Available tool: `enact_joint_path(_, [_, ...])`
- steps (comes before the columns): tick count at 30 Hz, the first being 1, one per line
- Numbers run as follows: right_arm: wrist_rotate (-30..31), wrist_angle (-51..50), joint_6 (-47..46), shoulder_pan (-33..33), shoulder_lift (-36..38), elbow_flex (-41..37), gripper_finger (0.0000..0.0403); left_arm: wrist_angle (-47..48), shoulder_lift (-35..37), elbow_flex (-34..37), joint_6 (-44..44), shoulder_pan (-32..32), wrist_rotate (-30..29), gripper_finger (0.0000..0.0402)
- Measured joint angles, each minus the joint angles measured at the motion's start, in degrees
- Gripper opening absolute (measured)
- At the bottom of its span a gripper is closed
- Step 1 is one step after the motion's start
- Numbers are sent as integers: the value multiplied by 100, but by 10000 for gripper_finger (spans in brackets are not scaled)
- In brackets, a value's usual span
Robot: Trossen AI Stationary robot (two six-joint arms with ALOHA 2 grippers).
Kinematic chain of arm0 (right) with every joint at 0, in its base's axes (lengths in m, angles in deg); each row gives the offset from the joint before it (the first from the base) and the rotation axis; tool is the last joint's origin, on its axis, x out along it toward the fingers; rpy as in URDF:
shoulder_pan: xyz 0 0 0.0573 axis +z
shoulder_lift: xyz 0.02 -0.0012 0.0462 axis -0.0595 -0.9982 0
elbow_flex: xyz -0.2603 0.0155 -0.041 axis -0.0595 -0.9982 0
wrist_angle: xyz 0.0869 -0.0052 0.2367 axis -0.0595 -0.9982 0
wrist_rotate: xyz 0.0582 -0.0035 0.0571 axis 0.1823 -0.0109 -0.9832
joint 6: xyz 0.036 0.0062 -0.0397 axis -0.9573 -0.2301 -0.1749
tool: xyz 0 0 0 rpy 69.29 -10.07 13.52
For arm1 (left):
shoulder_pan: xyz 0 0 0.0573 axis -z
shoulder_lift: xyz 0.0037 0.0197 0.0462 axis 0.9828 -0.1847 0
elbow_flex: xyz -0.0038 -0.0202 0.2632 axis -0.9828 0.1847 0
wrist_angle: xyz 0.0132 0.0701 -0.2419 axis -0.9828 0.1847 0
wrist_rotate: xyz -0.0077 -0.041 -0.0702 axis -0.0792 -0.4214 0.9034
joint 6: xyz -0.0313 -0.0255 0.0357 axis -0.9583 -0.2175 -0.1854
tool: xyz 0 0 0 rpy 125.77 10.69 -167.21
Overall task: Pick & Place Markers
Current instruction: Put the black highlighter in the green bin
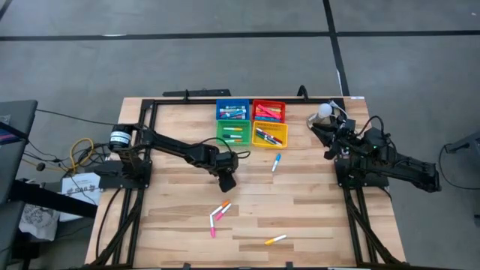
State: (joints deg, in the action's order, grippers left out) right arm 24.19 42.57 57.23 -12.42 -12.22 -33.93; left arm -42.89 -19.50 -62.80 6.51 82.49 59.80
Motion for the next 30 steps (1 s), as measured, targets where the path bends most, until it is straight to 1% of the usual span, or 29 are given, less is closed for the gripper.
enact_joint_path(7, [0, 0, 2, 0, 0, 0, 87, -134, -238, -15, -13, 0, -6, 167])
enact_joint_path(10, [-2, -2, 2, 2, 0, 0, 87, -161, -331, -27, -9, 47, -140, 167])
enact_joint_path(12, [0, -1, 2, 0, 0, 0, 87, -171, -348, -27, -16, 115, -359, 162])
enact_joint_path(14, [0, -2, 2, 0, 0, 0, 87, -178, -352, -23, -21, 175, -505, 152])
enact_joint_path(16, [0, -2, 2, 0, 0, 0, 87, -182, -358, -22, -20, 191, -492, 137])
enact_joint_path(22, [0, -2, 2, 0, 0, 0, 87, -202, -368, -16, -20, 234, -498, 75])
enact_joint_path(25, [0, -2, 3, 0, 0, 0, 87, -202, -371, -11, -18, 234, -484, 50])
enact_joint_path(27, [0, -2, 4, 0, 0, 0, 87, -203, -372, -11, -17, 228, -431, 43])
enact_joint_path(30, [0, -2, 3, 0, 0, 0, 87, -219, -364, -7, -16, 225, -403, 49])
